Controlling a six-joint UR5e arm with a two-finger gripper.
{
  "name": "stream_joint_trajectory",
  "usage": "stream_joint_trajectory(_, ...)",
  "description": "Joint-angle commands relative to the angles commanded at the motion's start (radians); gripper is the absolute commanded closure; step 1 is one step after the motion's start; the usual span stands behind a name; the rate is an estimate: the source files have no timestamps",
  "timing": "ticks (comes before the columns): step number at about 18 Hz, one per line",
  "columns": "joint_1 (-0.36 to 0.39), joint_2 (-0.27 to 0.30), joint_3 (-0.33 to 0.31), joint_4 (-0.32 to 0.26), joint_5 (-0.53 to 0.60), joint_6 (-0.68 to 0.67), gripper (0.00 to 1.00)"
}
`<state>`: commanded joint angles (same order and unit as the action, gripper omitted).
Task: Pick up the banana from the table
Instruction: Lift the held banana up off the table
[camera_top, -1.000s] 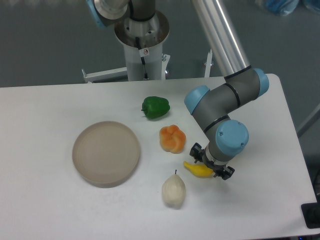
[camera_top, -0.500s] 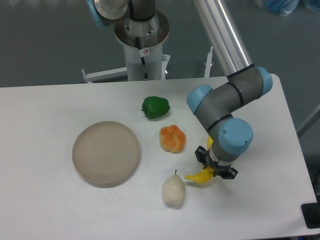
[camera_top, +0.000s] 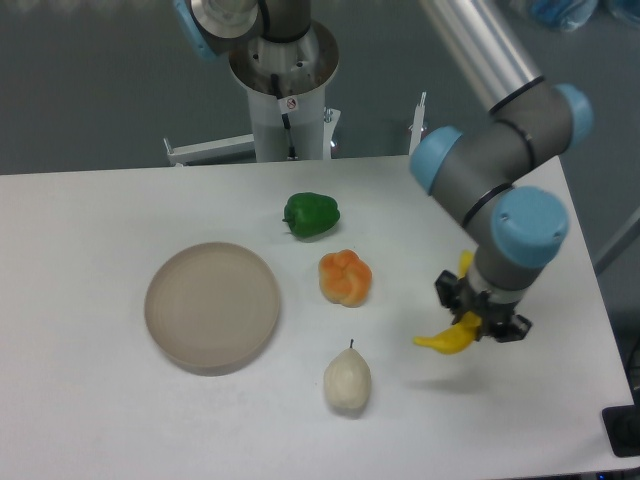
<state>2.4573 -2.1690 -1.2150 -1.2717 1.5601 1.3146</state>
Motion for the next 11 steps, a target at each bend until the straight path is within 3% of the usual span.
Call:
stream_joint_trajectory(3, 0.0, -0.008, 0.032, -0.003, 0.006, 0.003, 0.81)
stream_joint_trajectory(6, 0.003, -0.008, 0.034, 0.002, 0.006, 0.129, 0.8)
stream_joint_trajectory(11, 0.006, -0.008, 0.02, 0.002, 0.006, 0.135, 0.8)
